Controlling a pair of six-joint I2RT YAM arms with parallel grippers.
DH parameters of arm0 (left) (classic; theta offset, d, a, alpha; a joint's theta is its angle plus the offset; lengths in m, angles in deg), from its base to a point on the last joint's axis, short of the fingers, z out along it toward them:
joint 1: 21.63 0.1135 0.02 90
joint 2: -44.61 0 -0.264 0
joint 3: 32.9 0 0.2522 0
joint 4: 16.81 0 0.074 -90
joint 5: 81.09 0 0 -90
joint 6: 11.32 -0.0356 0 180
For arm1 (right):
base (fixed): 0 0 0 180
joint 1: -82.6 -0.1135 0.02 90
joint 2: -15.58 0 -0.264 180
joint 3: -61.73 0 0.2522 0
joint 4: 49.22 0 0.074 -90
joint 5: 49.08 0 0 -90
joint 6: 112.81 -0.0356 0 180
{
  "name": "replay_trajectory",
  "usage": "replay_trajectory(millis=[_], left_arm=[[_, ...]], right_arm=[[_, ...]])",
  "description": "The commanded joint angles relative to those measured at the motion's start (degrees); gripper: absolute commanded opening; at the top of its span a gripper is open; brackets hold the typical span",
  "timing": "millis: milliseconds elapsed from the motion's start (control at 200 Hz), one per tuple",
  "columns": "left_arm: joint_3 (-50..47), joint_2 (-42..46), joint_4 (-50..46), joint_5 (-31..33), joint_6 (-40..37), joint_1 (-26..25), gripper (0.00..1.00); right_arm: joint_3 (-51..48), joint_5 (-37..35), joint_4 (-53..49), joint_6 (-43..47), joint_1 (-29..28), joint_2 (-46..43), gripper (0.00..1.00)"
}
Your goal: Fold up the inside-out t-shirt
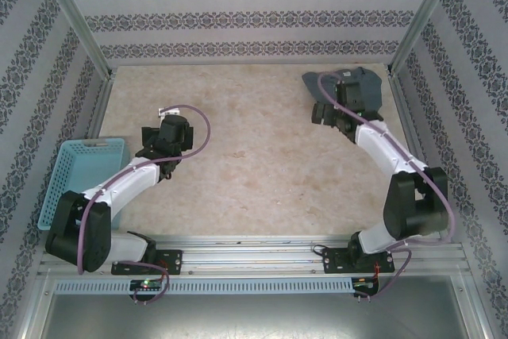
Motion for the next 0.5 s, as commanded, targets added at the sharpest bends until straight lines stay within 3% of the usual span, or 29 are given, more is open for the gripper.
replay_trajectory(millis=[0,70,210,315,440,500], left_arm=[[-3.62,-1.74,7.57,0.58,-4.03,2.26,1.00],[-7.07,-2.57,13.64,-1.06,-6.52,3.21,1.00],[-12.55,-3.58,25.07,-4.67,-10.38,4.13,1.00],[-14.95,-5.92,33.08,-6.77,-13.44,4.73,1.00],[-15.08,-7.05,36.49,-10.93,-13.58,5.81,1.00],[-14.88,-7.66,37.70,-13.43,-13.36,6.83,1.00]], right_arm=[[-8.02,-4.07,16.27,-0.77,-0.34,-1.37,0.98],[-13.73,-6.02,24.84,-0.31,-0.45,-1.98,0.98],[-17.01,-2.69,30.25,-0.84,0.63,-3.52,0.98],[-18.48,-2.52,32.47,0.31,0.50,-4.66,0.98],[-19.16,-8.57,32.45,8.48,-1.90,-6.00,0.98],[-20.02,-8.19,32.75,10.56,-1.56,-6.49,0.98]])
